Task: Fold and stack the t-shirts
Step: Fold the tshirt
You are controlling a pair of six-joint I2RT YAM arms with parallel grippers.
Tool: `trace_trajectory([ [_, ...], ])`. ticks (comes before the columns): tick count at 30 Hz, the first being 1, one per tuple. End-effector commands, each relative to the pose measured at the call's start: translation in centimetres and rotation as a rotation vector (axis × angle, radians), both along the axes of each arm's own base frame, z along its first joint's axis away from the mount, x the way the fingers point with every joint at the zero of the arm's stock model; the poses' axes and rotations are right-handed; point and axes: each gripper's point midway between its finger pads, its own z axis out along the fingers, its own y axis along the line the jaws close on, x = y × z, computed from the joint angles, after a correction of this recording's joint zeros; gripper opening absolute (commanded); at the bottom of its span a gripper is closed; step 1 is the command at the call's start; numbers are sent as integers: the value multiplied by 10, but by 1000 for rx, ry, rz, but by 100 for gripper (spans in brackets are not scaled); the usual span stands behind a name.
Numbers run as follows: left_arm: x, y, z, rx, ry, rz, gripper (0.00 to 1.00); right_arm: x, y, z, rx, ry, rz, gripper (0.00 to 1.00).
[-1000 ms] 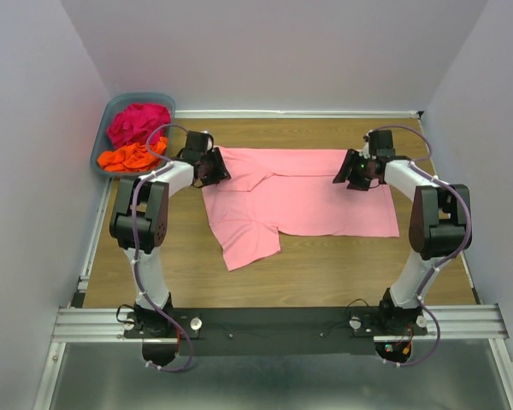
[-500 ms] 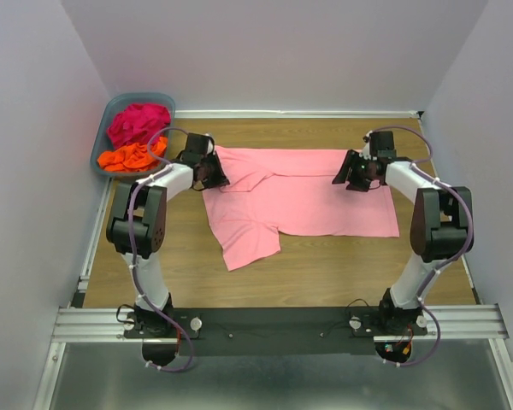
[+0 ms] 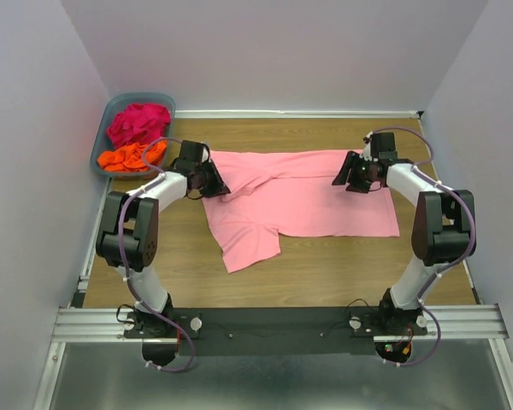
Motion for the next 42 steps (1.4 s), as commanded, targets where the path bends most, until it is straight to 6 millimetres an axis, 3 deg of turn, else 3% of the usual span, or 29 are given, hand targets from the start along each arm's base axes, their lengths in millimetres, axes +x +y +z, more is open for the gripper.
trace_trajectory([
  [1, -4, 9, 11, 1, -18, 37, 20, -3, 6, 14, -2, -47, 34, 63],
  [2, 0, 11, 15, 27, -42, 34, 37, -4, 8, 14, -7, -50, 45, 63],
  [4, 0, 15, 15, 73, -47, 36, 57, -4, 10, 14, -10, -53, 54, 63],
  [5, 1, 16, 17, 97, -59, 34, 75, -4, 13, 15, -11, -57, 64, 63],
  [6, 3, 21, 18, 134, -73, 50, 77, -3, 14, 16, -15, -59, 64, 63],
  [9, 10, 18, 37, 221, -151, 44, 75, 2, 12, 17, -33, -67, 46, 63],
  [11, 14, 19, 49, 334, -215, 40, 65, 3, 11, 15, -41, -65, 43, 63],
  [12, 10, -3, 56, 360, -254, -15, 63, 4, 11, 14, -42, -63, 45, 63],
  [13, 8, -9, 56, 394, -266, -36, 61, 4, 12, 14, -40, -62, 47, 63],
  [14, 6, -16, 56, 433, -283, -72, 52, 3, 16, 12, -40, -58, 54, 63],
  [17, 6, -36, 54, 547, -323, -118, 51, -2, 22, 8, -43, -46, 69, 63],
  [19, 12, -42, 42, 667, -344, -150, 51, -5, 25, 5, -45, -41, 77, 63],
  [20, 13, -48, 48, 660, -357, -154, 51, -6, 26, 5, -46, -39, 78, 63],
  [23, 23, -54, 28, 744, -349, -180, 50, -10, 27, 5, -45, -36, 83, 63],
  [28, 36, -61, 13, 798, -346, -190, 50, -13, 27, 6, -47, -37, 80, 63],
  [35, 31, -74, -13, 790, -305, -246, 49, -18, 27, 5, -43, -31, 74, 63],
  [42, 27, -80, -20, 798, -312, -294, 49, -19, 27, 5, -40, -29, 72, 63],
])
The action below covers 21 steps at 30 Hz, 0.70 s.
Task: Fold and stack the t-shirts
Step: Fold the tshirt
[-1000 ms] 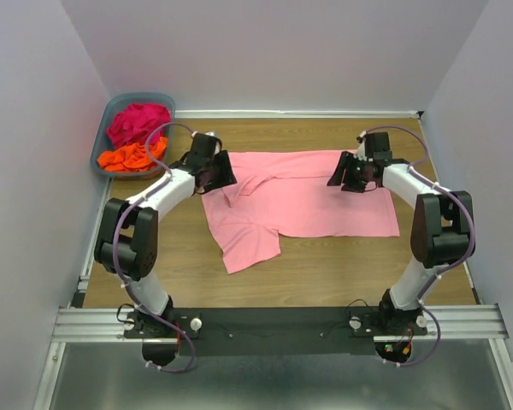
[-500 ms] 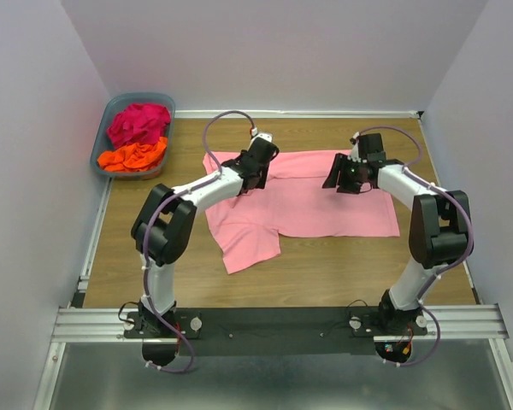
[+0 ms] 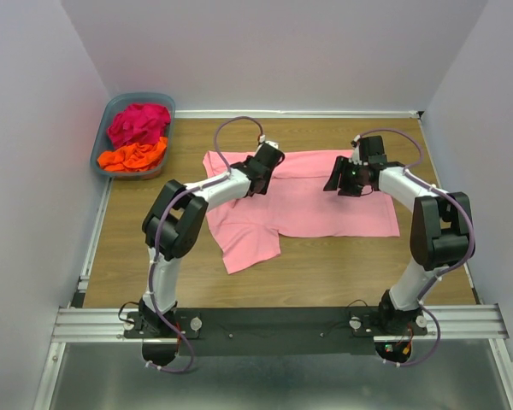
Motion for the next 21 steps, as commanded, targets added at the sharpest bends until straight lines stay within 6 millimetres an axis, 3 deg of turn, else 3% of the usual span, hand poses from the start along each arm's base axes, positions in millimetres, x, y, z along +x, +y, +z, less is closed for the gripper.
trace_trajectory([
  [1, 4, -3, -4, 30, -14, -11, 49, -1, -2, 6, -11, -25, -11, 63],
  [4, 7, -3, -11, 47, -5, -8, 39, 0, -1, 7, -9, -28, -9, 63],
  [13, 14, -1, -18, 89, -7, 2, 30, -1, -3, 4, -19, -22, -14, 63],
  [15, 14, 1, -17, 96, -8, 1, 19, -1, -3, 5, -21, -26, -11, 63],
  [16, 14, 1, -13, 103, -14, 5, 17, -1, -3, 5, -21, -26, -11, 63],
  [18, 18, 4, 0, 112, -32, 6, 2, -1, -3, 7, -21, -31, -10, 63],
  [21, 24, -1, 27, 101, -56, -38, 0, -1, -4, 8, -24, -36, -8, 63],
])
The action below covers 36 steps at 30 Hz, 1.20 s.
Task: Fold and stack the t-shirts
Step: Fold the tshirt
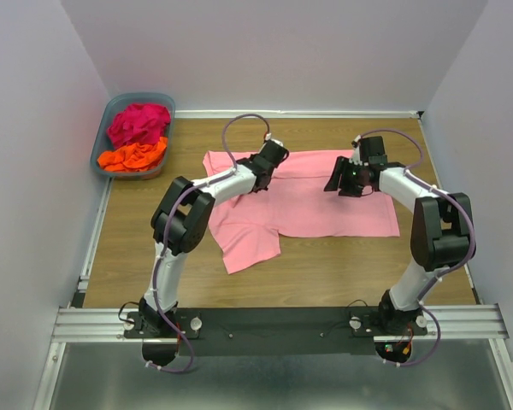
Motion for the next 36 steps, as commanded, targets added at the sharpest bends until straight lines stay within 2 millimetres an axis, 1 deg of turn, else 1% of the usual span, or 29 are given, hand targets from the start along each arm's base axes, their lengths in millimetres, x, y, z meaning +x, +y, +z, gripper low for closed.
trace_trajectory([
  [1, 14, -3, 43, 7, -56, -51, 0, -1, -3, 9, -20, -37, -4, 63],
  [2, 15, -6, 48, -4, -45, -78, 0, -1, -3, 9, -21, -36, -3, 63],
  [3, 18, -6, 49, -32, -18, -112, 0, -2, -3, 9, -21, -36, 1, 63],
  [4, 20, -6, 53, -45, -9, -130, 0, -2, -2, 8, -19, -34, 2, 63],
  [5, 23, -6, 50, -59, 13, -149, 0, -3, -2, 9, -20, -35, 6, 63],
  [6, 29, 2, 49, -76, 25, -145, 0, -3, -2, 9, -20, -36, 9, 63],
  [7, 33, -2, 54, -106, 37, -183, 0, -4, -2, 8, -16, -32, 11, 63],
  [8, 36, -2, 48, -114, 54, -201, 0, -4, -2, 8, -17, -33, 14, 63],
  [11, 46, -1, 43, -138, 91, -258, 0, -7, 0, 7, -10, -23, 23, 63],
  [13, 51, -1, 47, -193, 114, -279, 0, -8, 1, 8, -5, -23, 26, 63],
  [15, 57, 4, 41, -200, 124, -259, 2, -9, 1, 8, -5, -22, 28, 63],
  [16, 63, 9, 42, -203, 112, -247, 6, -9, 1, 10, -4, -25, 30, 63],
  [17, 65, 12, 38, -196, 109, -232, 9, -9, 1, 9, -8, -24, 33, 63],
  [19, 75, 21, 34, -198, 94, -209, 11, -9, 1, 11, -8, -26, 31, 63],
  [20, 80, 24, 33, -194, 80, -169, 14, -9, 0, 11, -9, -25, 31, 63],
  [21, 86, 31, 28, -197, 74, -138, 17, -9, 0, 11, -10, -25, 29, 63],
  [22, 95, 31, 32, -212, 48, -127, 23, -9, 0, 12, -13, -29, 29, 63],
  [23, 100, 36, 31, -221, 41, -114, 26, -8, -1, 13, -17, -33, 28, 63],
  [25, 108, 37, 39, -247, 16, -75, 34, -7, -1, 13, -18, -34, 30, 63],
  [26, 114, 37, 52, -269, -14, -66, 44, -6, -1, 15, -19, -37, 29, 63],
  [27, 115, 37, 59, -284, -33, -59, 50, -6, -1, 16, -19, -40, 29, 63],
  [29, 115, 41, 66, -315, -78, -2, 67, -3, -1, 18, -18, -47, 31, 63],
  [30, 113, 43, 89, -346, -125, 16, 78, -3, 0, 18, -17, -45, 30, 63],
  [31, 107, 47, 83, -363, -130, 42, 80, -2, 0, 19, -17, -50, 33, 63],
  [32, 101, 48, 84, -387, -132, 58, 80, -1, 1, 19, -14, -51, 37, 63],
  [33, 95, 48, 102, -452, -156, 100, 80, -1, 1, 19, -15, -49, 40, 63],
  [34, 82, 53, 88, -461, -119, 133, 76, 0, 3, 20, -13, -52, 44, 63],
  [35, 73, 52, 85, -489, -101, 161, 69, 1, 5, 21, -12, -56, 47, 63],
  [36, 55, 52, 77, -547, -61, 201, 67, 2, 6, 23, -10, -61, 50, 63],
])
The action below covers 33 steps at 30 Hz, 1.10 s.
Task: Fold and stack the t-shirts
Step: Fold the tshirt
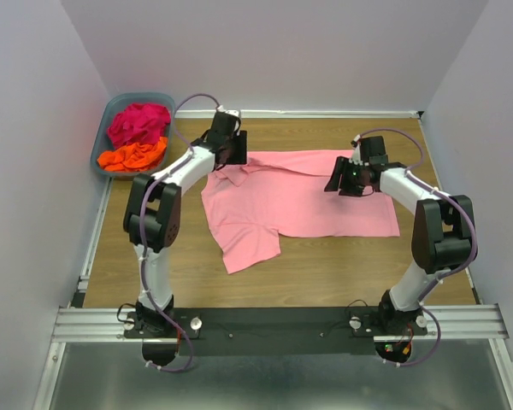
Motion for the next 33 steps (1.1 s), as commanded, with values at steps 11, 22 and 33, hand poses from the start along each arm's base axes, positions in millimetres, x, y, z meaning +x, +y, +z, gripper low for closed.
trace_trajectory([
  [11, -63, -22, 0, -558, 68, 217, 46, 15, 46, 21, 80, -63, 109, 63],
  [22, -41, -6, -19, -538, 54, 296, 46, 80, 127, 22, 305, -166, 87, 62],
  [33, -108, 19, -36, -460, 152, 303, 52, 13, 101, -37, 242, 13, 27, 62],
])
